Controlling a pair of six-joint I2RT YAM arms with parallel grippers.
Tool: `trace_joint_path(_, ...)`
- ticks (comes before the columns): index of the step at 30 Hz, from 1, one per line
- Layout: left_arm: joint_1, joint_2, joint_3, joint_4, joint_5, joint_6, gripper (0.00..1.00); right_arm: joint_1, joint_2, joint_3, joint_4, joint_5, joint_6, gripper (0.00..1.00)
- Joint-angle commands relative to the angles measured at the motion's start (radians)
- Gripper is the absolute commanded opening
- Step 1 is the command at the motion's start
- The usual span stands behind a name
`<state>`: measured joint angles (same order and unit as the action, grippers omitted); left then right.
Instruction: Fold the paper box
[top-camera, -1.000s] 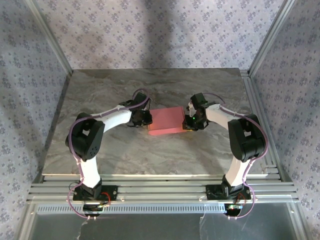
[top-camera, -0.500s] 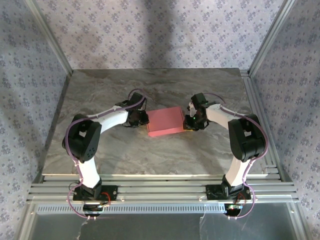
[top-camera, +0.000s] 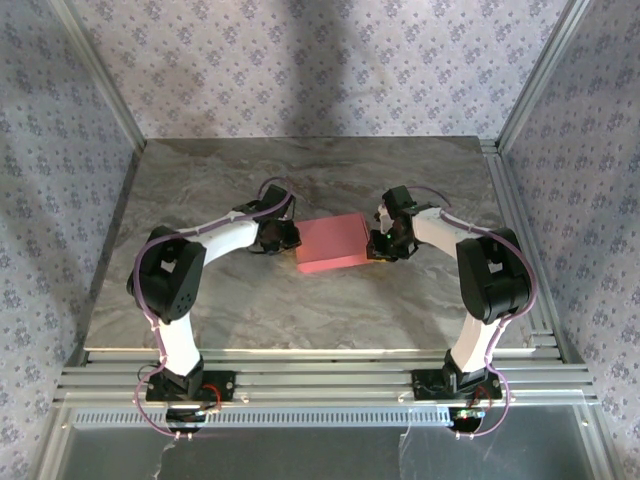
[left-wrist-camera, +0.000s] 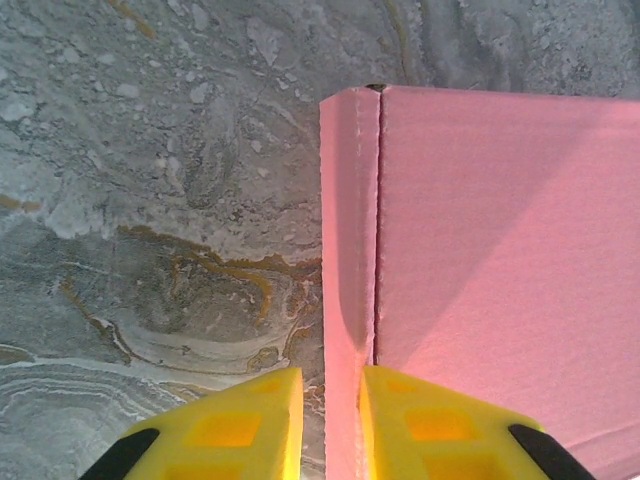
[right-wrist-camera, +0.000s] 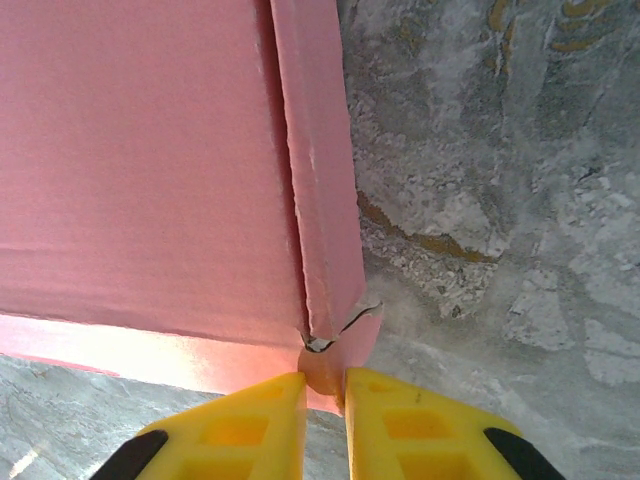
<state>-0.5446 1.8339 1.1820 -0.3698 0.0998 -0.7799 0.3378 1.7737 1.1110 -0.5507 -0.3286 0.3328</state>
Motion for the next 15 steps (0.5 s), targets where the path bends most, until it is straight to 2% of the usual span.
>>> trace_joint_path(1, -0.011, -0.027, -0.010, -0.018, -0.006, -0.035, 0.23, -0.005, 0.006, 0.004, -0.028, 0.004, 0.009, 0.19)
trace_joint_path(8, -0.011, -0.097, -0.022, -0.006, -0.005, -0.082, 0.28, -0.007, 0.012, 0.007, -0.028, 0.005, 0.009, 0.19)
trace_joint_path(15, -0.009, -0.059, -0.041, 0.000, 0.034, -0.083, 0.25, -0.006, 0.013, 0.007, -0.026, 0.005, 0.009, 0.19)
